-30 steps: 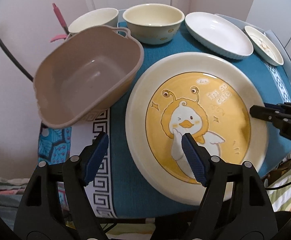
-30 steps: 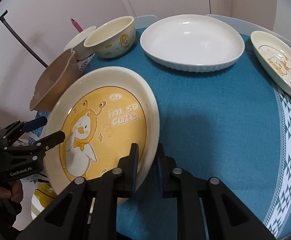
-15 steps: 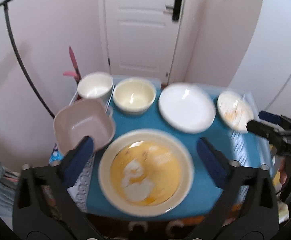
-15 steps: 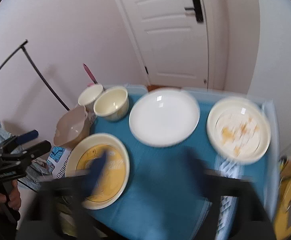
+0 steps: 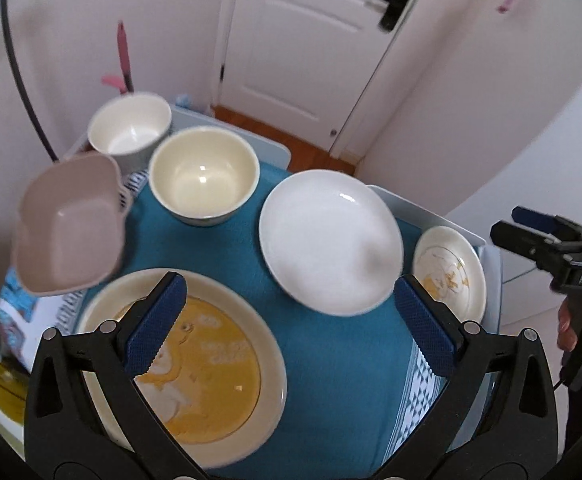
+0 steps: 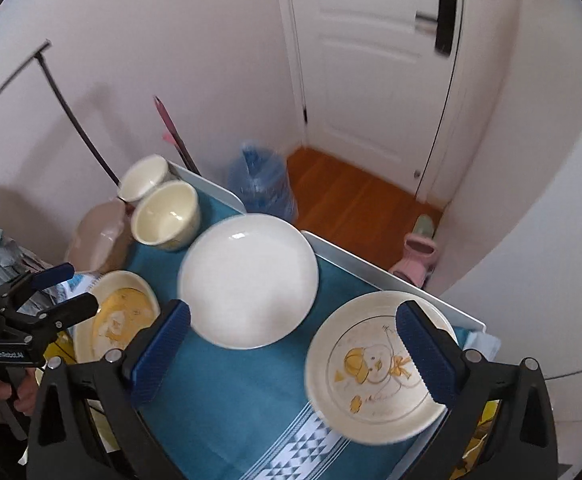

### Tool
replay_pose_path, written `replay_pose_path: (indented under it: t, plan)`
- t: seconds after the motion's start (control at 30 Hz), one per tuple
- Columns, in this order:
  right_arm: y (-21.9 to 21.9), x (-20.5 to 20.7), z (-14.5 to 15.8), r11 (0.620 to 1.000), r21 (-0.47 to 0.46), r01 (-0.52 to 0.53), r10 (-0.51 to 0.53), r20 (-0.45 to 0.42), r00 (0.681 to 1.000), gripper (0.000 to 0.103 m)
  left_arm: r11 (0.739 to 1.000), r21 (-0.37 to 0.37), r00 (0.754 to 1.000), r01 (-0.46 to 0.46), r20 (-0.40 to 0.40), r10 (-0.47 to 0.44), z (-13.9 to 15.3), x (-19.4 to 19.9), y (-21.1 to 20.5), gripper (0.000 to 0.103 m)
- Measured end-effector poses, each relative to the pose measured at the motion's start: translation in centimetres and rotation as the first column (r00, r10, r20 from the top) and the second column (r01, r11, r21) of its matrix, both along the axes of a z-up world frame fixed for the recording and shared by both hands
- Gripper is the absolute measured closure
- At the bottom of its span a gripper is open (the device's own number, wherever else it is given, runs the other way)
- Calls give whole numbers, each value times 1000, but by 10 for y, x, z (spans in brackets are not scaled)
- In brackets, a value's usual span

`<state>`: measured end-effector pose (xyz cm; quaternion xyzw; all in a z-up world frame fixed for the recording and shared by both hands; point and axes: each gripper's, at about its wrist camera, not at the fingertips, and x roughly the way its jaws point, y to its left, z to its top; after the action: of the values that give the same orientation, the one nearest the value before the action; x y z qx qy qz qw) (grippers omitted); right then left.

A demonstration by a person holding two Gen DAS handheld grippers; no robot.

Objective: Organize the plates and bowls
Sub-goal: 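Grip the rim of the plain white plate with both grippers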

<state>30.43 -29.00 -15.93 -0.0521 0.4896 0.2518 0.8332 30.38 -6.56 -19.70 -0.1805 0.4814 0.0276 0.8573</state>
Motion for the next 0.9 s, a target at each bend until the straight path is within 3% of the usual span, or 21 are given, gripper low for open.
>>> replay_pose_path:
  t: [0.1,0.13,0.23,0.3,0.4,0.53,0.57,0.67,0.77,0.9]
  plan:
    - [9,29,-32,999,-1,-41,41,-80,996,1,998,-58,997,-4,-79,0,-34,30,6,4]
    - [12,38,-46,999,-4,-48,48,-115,992,1,997,-78,993,-1,-115,-8,-48,40,9,10]
    - [18,57,-85,998,5,-58,58,-207,977,19,993,-114,979,8,-200,-31,-79,60,11,26]
    - [21,67,-106,998,10,-61,62,-258,964,38,993,-115,972,12,-234,-39,-96,70,11,31]
    - [22,76,-128,998,19,-58,61,-291,955,44,993,-117,965,22,-258,-52,-110,78,9,40]
    - [23,85,-141,996,14,-85,86,-295,952,46,994,-98,959,39,-274,-64,-123,87,5,42]
    - [24,86,-143,996,17,-91,92,-296,951,50,994,-99,959,41,-275,-67,-125,88,5,51]
    - [26,88,-149,993,32,-118,122,-301,946,69,995,-83,959,50,-276,-71,-126,90,2,63]
    - [26,90,-152,991,48,-123,132,-299,945,80,995,-71,956,65,-281,-83,-128,90,-1,82]
    - [23,90,-153,990,80,-117,136,-295,946,91,996,-33,960,79,-266,-85,-127,86,-6,84]
